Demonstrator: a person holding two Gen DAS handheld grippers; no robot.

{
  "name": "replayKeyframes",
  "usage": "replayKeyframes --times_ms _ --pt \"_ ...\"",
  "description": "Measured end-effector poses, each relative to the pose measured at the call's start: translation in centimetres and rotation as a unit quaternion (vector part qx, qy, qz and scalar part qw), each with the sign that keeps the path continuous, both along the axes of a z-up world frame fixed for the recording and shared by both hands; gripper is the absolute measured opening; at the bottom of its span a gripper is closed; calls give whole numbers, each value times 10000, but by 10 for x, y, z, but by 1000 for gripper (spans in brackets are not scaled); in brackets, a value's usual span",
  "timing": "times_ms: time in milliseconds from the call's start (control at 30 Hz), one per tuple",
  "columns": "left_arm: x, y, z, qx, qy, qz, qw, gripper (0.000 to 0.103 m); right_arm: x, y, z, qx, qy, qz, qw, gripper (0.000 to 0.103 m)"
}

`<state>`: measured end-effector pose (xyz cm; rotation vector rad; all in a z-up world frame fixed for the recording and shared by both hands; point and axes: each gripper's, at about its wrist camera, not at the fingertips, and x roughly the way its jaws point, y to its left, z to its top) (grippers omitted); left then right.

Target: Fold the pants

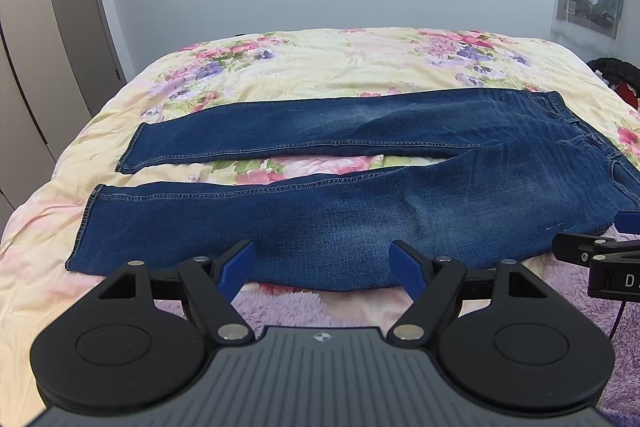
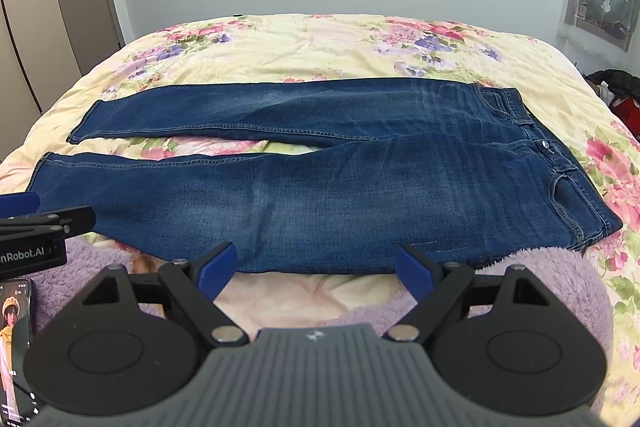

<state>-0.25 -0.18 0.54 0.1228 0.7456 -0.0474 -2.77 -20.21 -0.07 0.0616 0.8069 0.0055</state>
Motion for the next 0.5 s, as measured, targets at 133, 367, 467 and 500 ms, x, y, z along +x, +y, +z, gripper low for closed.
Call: replayKeyframes --times_ms 133,367,467,500 --pt "0 0 -1 -5 4 -2 10000 89 0 0 0 -2 -1 1 10000 82" --pt "0 -2 0 8 3 -7 10000 89 0 0 0 -2 -1 7 10000 82" --pt "0 -2 -1 0 9 -8 10000 89 0 0 0 -6 -3 4 10000 82" --pt "0 -2 0 -8 13 -13 10000 89 0 0 0 0 -3 1 10000 82"
